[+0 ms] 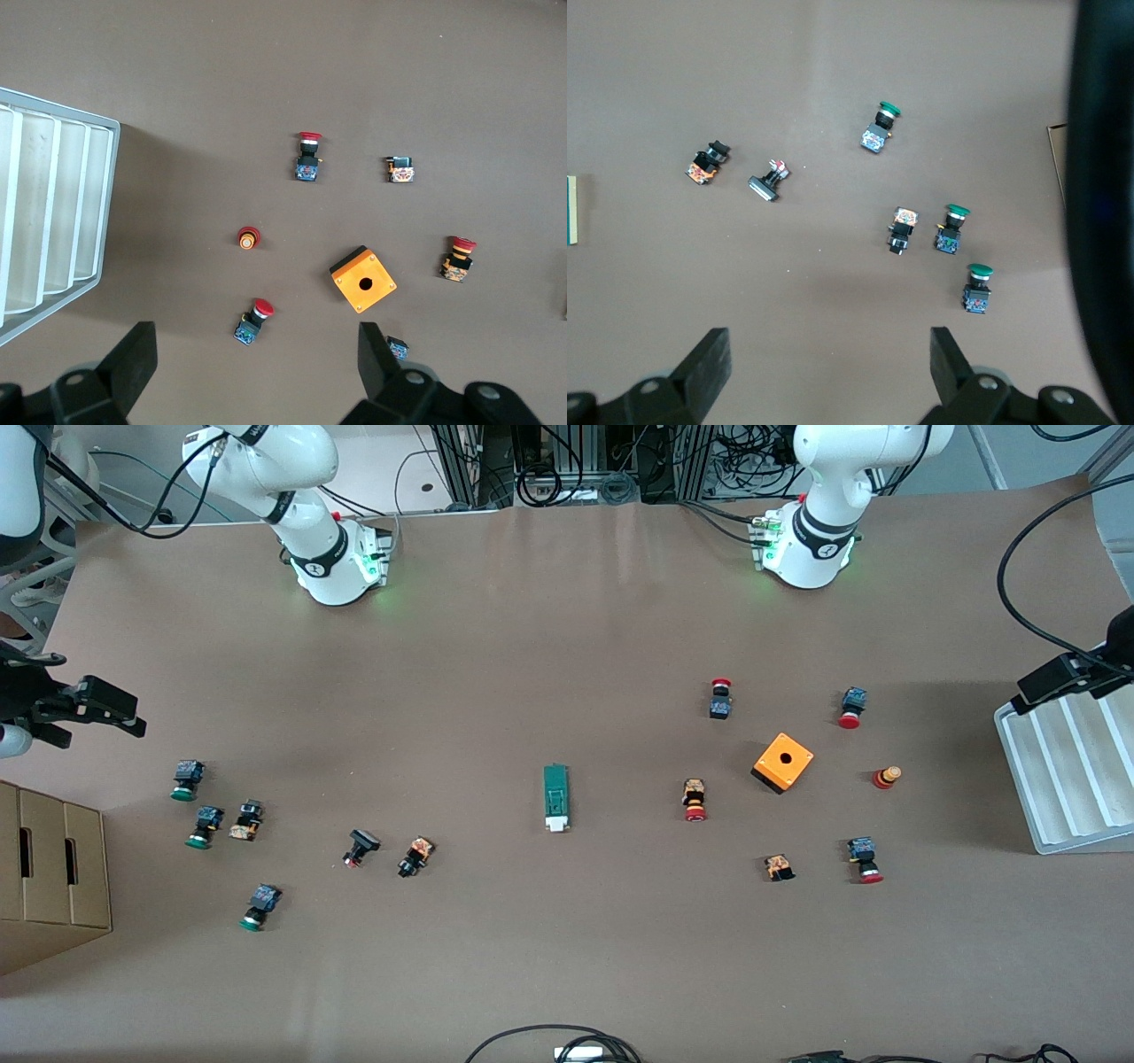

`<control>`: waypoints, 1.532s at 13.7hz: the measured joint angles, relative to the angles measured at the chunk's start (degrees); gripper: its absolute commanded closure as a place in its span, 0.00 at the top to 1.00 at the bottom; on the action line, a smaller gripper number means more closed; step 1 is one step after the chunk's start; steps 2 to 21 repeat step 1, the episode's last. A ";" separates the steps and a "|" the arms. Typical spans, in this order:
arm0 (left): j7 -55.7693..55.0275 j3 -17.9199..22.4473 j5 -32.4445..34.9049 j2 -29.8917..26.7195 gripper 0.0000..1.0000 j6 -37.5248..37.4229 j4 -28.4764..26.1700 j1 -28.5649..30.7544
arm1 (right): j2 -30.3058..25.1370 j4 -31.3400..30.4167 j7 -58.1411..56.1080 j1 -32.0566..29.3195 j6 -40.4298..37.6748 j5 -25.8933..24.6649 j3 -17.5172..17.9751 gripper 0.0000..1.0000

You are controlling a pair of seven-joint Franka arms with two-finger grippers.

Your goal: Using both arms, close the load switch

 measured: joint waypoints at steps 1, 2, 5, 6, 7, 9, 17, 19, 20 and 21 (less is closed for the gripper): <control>0.00 0.00 0.00 0.00 1.00 -0.01 0.00 0.00 | 0.00 0.00 0.00 0.00 0.00 0.00 0.00 1.00; 0.00 0.00 0.00 0.00 1.00 -0.01 0.00 0.00 | 0.00 0.00 0.00 0.00 0.00 0.00 0.00 1.00; 0.00 0.00 0.00 0.00 1.00 -0.01 0.00 0.00 | 0.00 0.00 0.00 0.00 0.00 0.00 0.00 1.00; 0.00 0.00 0.00 0.00 1.00 -0.01 0.00 0.00 | 0.00 0.00 0.00 0.00 0.00 0.00 0.00 1.00; 0.00 0.00 0.00 0.00 1.00 -0.01 0.00 0.00 | 0.00 0.00 0.00 0.00 0.00 0.00 0.00 1.00; 0.00 0.00 0.00 0.00 1.00 -0.01 0.00 0.00 | 0.00 0.00 0.00 0.00 0.00 0.00 0.00 1.00; 0.00 0.00 0.00 0.00 1.00 -0.01 0.00 0.00 | 0.00 0.00 0.00 0.00 0.00 0.00 0.00 1.00; 0.00 0.00 0.00 0.00 1.00 -0.01 0.00 0.00 | 0.00 0.00 0.00 0.00 0.00 0.00 0.00 1.00; 0.00 0.00 0.00 0.00 1.00 -0.01 0.00 0.00 | 0.00 0.00 0.00 0.00 0.00 0.00 0.00 1.00; 0.00 0.00 0.00 0.00 1.00 -0.01 0.00 0.00 | 0.00 0.00 0.00 0.00 0.00 0.00 0.00 1.00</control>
